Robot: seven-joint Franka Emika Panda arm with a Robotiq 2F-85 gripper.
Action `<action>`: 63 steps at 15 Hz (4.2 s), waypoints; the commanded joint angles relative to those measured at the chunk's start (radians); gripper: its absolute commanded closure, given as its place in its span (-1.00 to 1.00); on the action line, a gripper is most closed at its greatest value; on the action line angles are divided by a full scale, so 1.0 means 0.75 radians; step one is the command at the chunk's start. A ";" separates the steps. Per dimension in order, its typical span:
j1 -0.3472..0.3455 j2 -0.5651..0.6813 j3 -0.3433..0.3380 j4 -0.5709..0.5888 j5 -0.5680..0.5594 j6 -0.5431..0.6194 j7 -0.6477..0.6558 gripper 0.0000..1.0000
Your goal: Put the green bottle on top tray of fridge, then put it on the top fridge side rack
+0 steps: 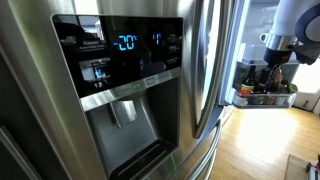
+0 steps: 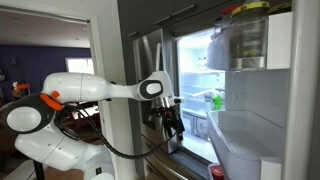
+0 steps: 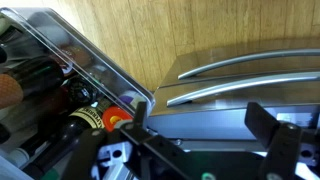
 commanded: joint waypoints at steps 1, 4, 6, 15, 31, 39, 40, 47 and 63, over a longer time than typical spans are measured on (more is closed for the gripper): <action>0.021 0.001 -0.015 0.005 -0.011 -0.008 0.011 -1.00; 0.021 0.001 -0.015 0.005 -0.011 -0.008 0.011 -1.00; 0.021 0.001 -0.015 0.005 -0.011 -0.008 0.011 -1.00; 0.015 0.063 -0.004 0.037 -0.035 0.013 0.018 -1.00; 0.105 0.898 0.034 0.717 -0.137 0.697 -0.080 -1.00; 0.111 0.896 0.032 0.719 -0.147 0.686 -0.053 -1.00; 0.111 0.896 0.032 0.720 -0.147 0.686 -0.053 -1.00; 0.131 1.157 0.032 0.965 0.039 1.097 -0.024 -1.00; 0.154 1.561 0.046 1.349 0.268 1.333 -0.035 -1.00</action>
